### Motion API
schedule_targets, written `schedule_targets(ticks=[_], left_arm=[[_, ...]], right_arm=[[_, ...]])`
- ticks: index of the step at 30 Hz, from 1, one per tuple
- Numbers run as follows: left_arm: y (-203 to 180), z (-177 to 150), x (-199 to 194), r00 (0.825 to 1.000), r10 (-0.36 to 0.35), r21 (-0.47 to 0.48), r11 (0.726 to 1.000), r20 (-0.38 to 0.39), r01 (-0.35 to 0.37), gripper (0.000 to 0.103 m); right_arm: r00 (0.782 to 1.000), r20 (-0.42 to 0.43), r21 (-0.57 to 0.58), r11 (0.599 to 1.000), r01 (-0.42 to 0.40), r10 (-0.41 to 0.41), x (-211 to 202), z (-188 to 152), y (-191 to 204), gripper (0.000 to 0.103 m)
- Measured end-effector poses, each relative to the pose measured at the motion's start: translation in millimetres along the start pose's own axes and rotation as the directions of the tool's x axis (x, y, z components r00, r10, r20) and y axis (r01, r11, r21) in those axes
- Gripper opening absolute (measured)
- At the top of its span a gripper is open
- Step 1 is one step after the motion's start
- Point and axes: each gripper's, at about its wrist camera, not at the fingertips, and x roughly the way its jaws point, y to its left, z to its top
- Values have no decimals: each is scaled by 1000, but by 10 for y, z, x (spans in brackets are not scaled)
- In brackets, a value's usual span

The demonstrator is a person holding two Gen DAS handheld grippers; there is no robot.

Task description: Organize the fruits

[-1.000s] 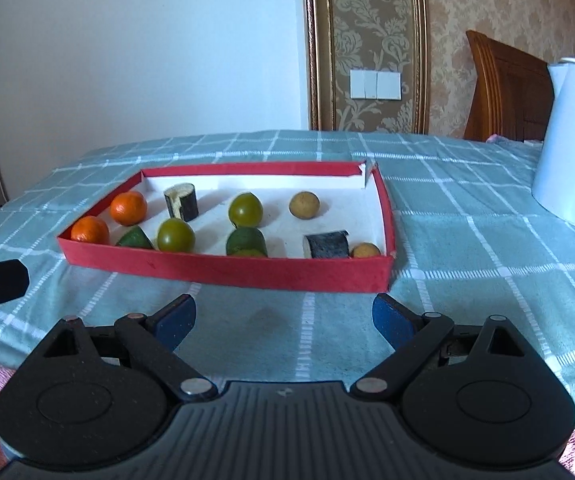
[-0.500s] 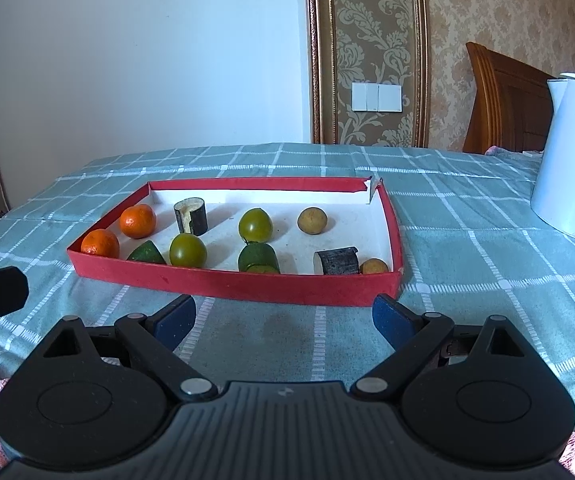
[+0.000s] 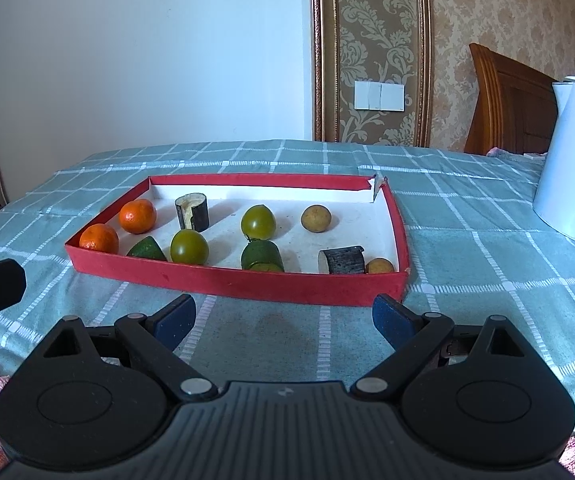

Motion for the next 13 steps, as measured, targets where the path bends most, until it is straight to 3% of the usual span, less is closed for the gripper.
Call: schedule_targets(ticks=[13], left_arm=[[-10, -16, 28, 1000, -9, 1, 1000, 0, 9, 103]], right_arm=[[1000, 1, 0, 1000, 8, -8, 14, -6, 11, 96]])
